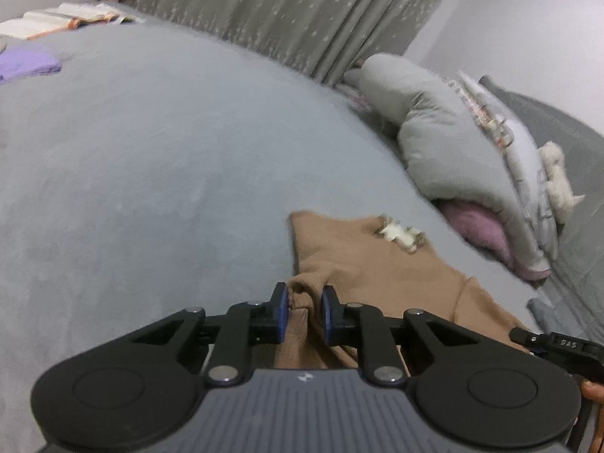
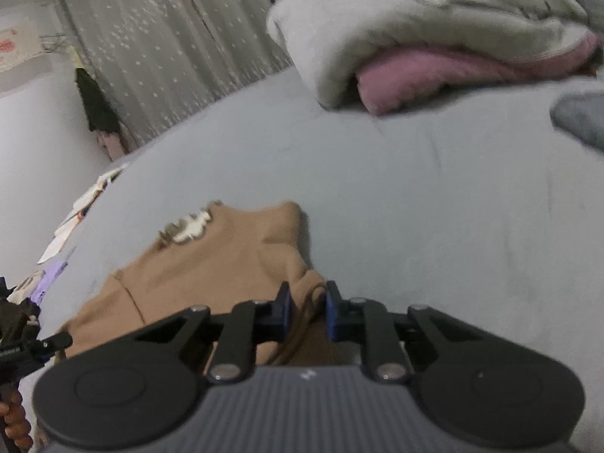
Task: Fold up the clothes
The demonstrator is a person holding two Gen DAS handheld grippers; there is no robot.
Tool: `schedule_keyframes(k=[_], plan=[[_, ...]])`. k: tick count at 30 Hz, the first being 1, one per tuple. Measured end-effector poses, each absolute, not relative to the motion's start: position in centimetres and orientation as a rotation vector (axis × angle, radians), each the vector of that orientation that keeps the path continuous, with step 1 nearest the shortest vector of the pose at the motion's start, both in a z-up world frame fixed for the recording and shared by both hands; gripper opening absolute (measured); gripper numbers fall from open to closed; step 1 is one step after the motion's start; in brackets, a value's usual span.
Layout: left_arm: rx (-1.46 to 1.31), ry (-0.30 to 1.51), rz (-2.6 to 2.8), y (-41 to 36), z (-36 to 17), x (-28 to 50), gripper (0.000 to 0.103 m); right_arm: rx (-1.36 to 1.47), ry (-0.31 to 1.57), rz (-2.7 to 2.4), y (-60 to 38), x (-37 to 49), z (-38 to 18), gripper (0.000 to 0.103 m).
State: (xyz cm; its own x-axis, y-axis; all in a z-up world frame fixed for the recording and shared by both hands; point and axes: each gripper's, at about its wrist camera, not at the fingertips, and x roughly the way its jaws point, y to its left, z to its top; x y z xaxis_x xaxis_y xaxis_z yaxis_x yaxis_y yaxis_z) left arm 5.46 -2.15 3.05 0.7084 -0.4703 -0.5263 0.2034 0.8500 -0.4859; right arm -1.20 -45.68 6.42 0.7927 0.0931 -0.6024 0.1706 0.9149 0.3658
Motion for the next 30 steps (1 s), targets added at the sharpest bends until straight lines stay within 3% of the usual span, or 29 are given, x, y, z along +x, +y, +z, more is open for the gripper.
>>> schedule_keyframes(k=[6,8,16,18,20,22,25,30], plan=[[-0.394,0.794,-0.349,-1.9,1.2,6.3,0.019,0.456,0.743,-0.058,-46.3,-0.6,3.8,0.019],[-0.401,0.796,-0.349,-1.6,1.5,6.4,0.021,0.453,0.749,-0.046,-46.4,-0.8,4.2,0.028],[-0.417,0.755,-0.298,-0.4,2.7,5.6,0.02,0.462,0.738,-0.041,-47.2,-1.2,4.6,0.025],[-0.403,0.736,-0.26,0.2,3.1,5.4,0.018,0.491,0.723,-0.029,-47.5,-1.4,5.0,0.028],[-0.394,0.738,-0.234,0.8,3.1,5.4,0.018,0.556,0.695,-0.02,-48.1,-1.8,5.3,0.042],[-0.39,0.754,-0.225,1.0,2.8,5.4,0.018,0.62,0.673,-0.035,-48.8,-2.0,5.3,0.045],[-0.389,0.792,-0.261,0.1,2.7,5.0,0.018,0.633,0.717,-0.046,-49.0,-1.5,4.5,0.045],[-0.231,0.792,-0.412,-3.7,4.9,1.4,0.018,0.426,0.782,0.041,-45.8,-0.5,5.2,0.043]])
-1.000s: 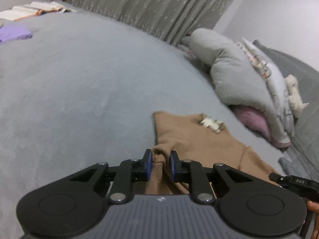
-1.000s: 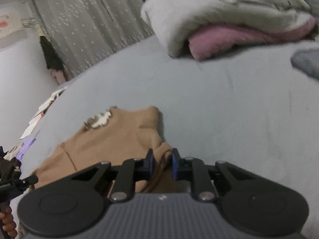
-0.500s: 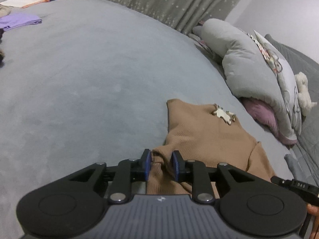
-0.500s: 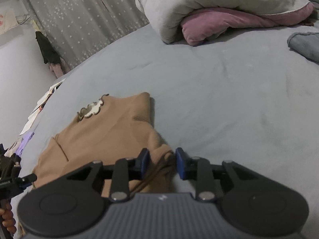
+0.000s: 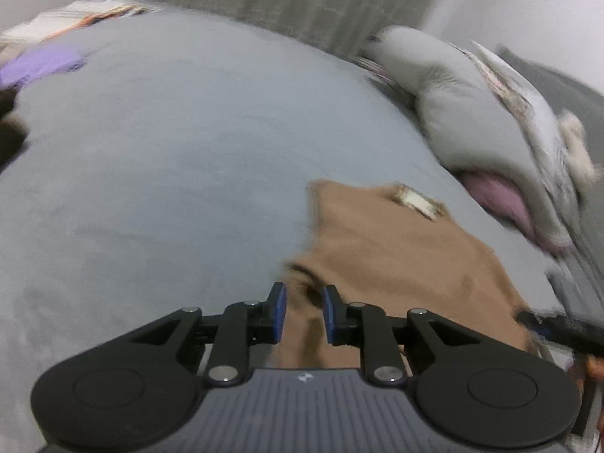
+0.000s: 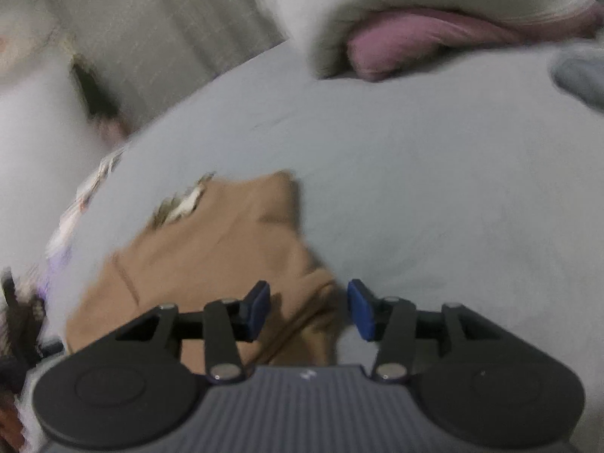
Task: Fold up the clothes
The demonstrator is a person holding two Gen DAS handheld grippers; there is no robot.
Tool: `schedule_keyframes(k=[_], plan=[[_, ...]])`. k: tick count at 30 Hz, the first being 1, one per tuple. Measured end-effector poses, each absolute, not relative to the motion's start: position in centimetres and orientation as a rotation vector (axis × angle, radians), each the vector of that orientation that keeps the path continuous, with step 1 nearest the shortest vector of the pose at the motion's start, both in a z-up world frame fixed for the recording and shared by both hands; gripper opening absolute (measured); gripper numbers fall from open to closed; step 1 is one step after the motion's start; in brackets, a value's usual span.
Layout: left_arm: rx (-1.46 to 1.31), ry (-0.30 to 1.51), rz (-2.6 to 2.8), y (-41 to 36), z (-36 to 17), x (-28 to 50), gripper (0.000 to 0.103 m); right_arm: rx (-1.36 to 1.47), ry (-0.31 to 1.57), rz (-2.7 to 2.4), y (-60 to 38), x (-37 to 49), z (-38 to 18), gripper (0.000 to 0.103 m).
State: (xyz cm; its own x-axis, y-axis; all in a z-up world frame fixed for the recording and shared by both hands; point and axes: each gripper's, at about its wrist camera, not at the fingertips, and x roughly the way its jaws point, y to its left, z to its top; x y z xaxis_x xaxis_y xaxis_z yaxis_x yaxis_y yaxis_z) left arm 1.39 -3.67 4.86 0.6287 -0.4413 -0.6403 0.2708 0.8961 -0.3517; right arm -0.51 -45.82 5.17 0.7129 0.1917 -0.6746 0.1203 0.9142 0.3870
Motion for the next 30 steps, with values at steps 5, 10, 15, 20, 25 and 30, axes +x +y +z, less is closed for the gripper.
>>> schedule_keyframes(k=[5,10,15,20,25,30], plan=[[-0.224,0.807,-0.495,-3.4,5.7,-2.3,0.018,0.358,0.743,-0.019,-45.9,-1.0,7.0,0.061],[-0.236,0.787,-0.558,-2.8,6.3,-3.9,0.018,0.36,0.764,-0.07,-46.0,-1.7,7.2,0.074],[-0.217,0.795,-0.551,-3.8,5.6,-3.4,0.017,0.362,0.756,-0.062,-45.2,-2.7,7.7,0.081],[-0.129,0.784,-0.576,-5.1,5.1,-4.3,0.006,0.362,0.742,-0.024,-44.6,-4.0,8.4,0.082],[-0.108,0.791,-0.533,-3.5,4.6,-3.9,0.006,0.364,0.737,-0.026,-45.1,-4.7,8.7,0.084],[-0.082,0.764,-0.542,-2.9,4.7,-3.9,0.008,0.363,0.744,-0.01,-45.1,-4.9,8.7,0.086]])
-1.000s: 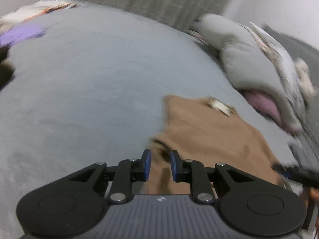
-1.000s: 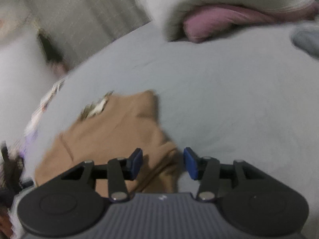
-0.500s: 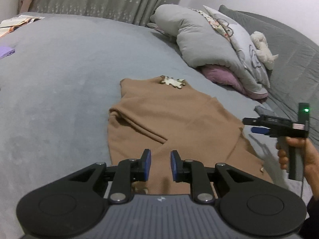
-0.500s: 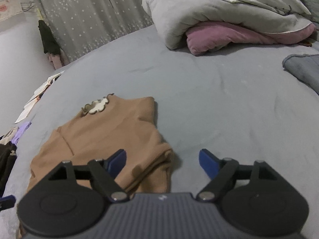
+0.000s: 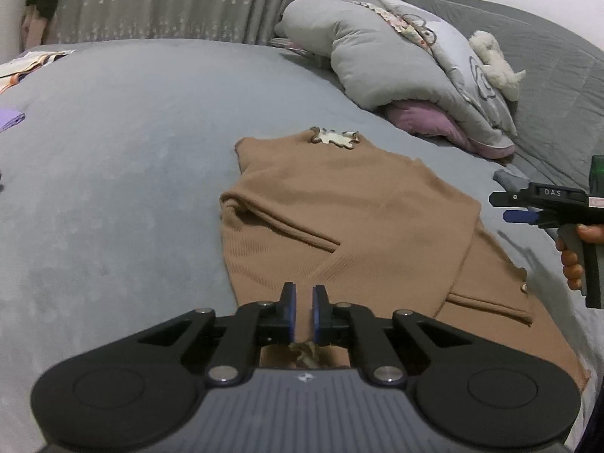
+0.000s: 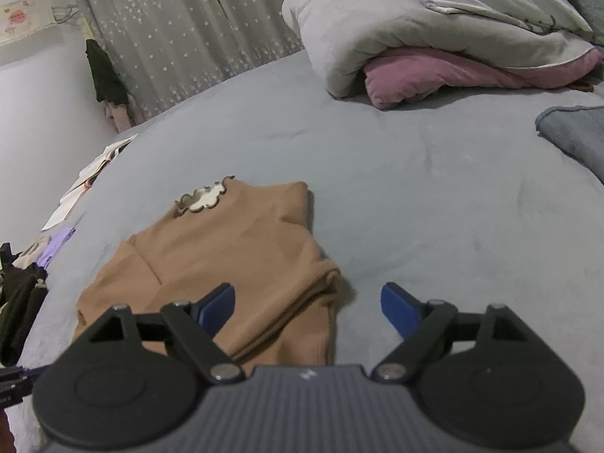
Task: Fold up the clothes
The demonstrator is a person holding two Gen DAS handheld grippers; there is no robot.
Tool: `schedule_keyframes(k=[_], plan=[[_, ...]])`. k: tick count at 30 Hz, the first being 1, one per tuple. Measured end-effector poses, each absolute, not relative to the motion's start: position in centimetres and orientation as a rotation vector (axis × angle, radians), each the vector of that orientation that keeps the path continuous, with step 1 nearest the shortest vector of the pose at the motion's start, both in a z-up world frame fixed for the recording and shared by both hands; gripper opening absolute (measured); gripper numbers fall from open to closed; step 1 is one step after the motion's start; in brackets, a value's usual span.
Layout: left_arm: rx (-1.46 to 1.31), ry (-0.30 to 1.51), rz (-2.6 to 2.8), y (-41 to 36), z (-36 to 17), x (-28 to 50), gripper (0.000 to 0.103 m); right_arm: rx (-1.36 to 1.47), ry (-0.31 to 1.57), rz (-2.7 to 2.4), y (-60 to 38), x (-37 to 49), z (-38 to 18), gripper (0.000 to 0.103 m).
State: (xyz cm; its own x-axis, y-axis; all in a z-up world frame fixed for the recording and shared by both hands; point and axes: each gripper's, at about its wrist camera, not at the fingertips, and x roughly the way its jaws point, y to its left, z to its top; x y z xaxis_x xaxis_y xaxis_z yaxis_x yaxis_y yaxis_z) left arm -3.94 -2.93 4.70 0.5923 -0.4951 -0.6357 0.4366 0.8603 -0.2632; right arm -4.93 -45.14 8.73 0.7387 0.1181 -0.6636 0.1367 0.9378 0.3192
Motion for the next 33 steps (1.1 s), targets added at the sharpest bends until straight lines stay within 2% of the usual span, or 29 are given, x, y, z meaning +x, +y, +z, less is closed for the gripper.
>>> schedule_keyframes(k=[5,10,13,21,23,26,27,29,33], plan=[[-0.002,0.77,-0.56,-3.8,4.3,-4.4,0.025,0.352,0.745,0.016,-44.6,-5.0,8.8,0.089],[0.016,0.773,-0.549,-4.1,4.3,-4.3,0.035,0.346,0.749,0.02,-44.4,-5.0,8.7,0.089],[0.042,0.761,-0.509,-4.0,4.5,-4.3,0.046,0.345,0.751,0.02,-44.2,-5.1,8.7,0.09],[0.058,0.748,-0.56,-4.7,4.3,-5.1,0.048,0.355,0.757,0.009,-44.3,-5.2,9.1,0.094],[0.064,0.761,-0.557,-4.9,4.2,-5.0,0.045,0.373,0.75,0.006,-44.4,-5.5,9.5,0.102],[0.024,0.782,-0.555,-4.7,4.0,-4.7,0.015,0.391,0.738,0.004,-44.5,-5.9,10.1,0.103],[0.009,0.788,-0.555,-4.6,3.9,-4.6,0.01,0.396,0.735,0.0,-44.5,-6.0,10.3,0.103],[-0.035,0.792,-0.554,-4.1,4.1,-4.5,0.004,0.405,0.729,-0.011,-44.8,-6.3,10.5,0.103],[-0.126,0.804,-0.558,-3.0,4.3,-4.2,0.002,0.457,0.703,-0.067,-46.4,-6.8,10.7,0.103]])
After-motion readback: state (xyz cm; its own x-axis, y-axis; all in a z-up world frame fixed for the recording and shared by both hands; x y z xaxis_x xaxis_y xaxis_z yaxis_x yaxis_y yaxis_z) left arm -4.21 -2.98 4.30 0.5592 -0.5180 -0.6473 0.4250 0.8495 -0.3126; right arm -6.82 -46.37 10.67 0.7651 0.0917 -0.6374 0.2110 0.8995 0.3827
